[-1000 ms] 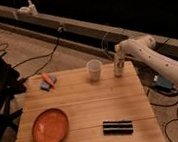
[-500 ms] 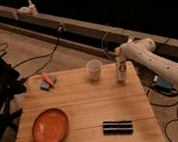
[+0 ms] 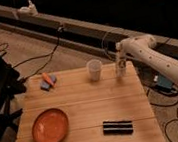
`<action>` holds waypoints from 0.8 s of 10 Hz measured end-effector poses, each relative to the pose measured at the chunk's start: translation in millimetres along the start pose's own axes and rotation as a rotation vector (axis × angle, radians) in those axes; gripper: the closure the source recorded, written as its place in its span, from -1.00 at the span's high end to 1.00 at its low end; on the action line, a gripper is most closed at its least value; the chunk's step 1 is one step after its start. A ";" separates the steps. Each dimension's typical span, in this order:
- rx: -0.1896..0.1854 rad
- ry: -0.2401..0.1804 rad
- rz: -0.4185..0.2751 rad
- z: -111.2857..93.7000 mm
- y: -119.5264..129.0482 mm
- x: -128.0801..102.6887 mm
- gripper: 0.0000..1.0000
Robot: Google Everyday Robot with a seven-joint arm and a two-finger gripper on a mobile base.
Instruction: Stand the bottle upright
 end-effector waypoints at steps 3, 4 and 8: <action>-0.008 -0.003 0.030 1.5 4.5 -6.6 -1.00; -0.006 -0.002 0.031 1.1 2.9 -6.0 -1.00; -0.007 -0.001 0.029 1.6 4.1 -6.2 -1.00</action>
